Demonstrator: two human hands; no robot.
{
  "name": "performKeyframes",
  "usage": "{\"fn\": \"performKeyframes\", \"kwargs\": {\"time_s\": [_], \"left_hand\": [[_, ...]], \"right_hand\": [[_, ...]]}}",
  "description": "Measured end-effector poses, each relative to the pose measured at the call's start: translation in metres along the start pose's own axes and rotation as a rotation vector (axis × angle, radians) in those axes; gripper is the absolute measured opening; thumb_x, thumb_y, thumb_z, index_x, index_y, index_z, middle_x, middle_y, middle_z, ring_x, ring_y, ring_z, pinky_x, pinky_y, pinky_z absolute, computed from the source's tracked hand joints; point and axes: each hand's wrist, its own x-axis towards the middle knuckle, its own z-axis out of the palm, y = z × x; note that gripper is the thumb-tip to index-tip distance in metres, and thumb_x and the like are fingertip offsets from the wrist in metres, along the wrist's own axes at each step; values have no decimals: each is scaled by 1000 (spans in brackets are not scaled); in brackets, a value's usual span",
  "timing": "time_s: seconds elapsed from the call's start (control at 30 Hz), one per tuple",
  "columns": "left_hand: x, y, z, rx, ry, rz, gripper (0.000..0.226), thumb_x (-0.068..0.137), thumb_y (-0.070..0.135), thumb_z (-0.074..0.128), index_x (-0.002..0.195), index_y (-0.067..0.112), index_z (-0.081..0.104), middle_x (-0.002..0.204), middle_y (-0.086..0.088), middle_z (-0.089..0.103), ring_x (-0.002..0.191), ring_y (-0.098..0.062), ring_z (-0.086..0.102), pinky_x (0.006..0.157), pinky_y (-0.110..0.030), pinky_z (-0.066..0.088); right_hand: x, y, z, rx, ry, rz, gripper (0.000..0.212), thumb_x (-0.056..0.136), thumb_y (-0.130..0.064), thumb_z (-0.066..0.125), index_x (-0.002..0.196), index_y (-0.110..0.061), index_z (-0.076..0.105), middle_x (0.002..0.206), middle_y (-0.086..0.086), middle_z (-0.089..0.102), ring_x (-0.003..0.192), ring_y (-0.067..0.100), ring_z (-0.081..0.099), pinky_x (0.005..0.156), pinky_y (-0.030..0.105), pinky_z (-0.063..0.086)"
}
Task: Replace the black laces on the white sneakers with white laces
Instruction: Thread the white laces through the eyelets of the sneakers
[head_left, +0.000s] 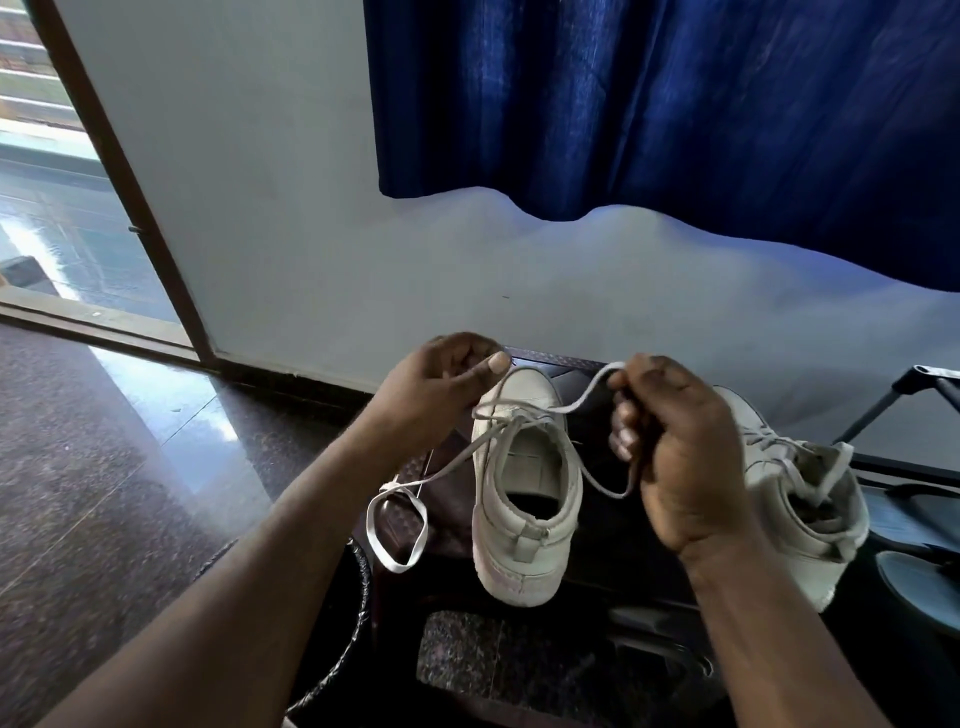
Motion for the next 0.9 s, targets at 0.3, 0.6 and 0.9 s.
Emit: {"fn": "performKeyframes", "kwargs": {"time_s": [0.3,0.6,0.9], "left_hand": [[-5,15,36,410,-35,297,12,92,46,68,84,52,62,103,27,60,108,-16,50,89,-30,41],[-6,-5,-10,760,59,111,7,89,44,67,96,44,70,119,16,59,117,-21,45,99,-44,45],[-3,7,10,506,-26,246,8,91,39,76,85,38,72,105,17,68,106,-14,54,98,-42,45]], "right_hand": [[-13,0,15,-211,-49,-23,27,104,-17,58,85,0,66,58,1,47,48,8,36,44,18,32],[-10,-1,9,-91,-23,12,30,103,-18,59,73,-13,65,66,1,56,56,10,41,47,19,32],[-12,2,13,-212,-76,-18,28,101,-19,63,75,-12,68,72,11,55,62,14,46,53,20,39]]}}
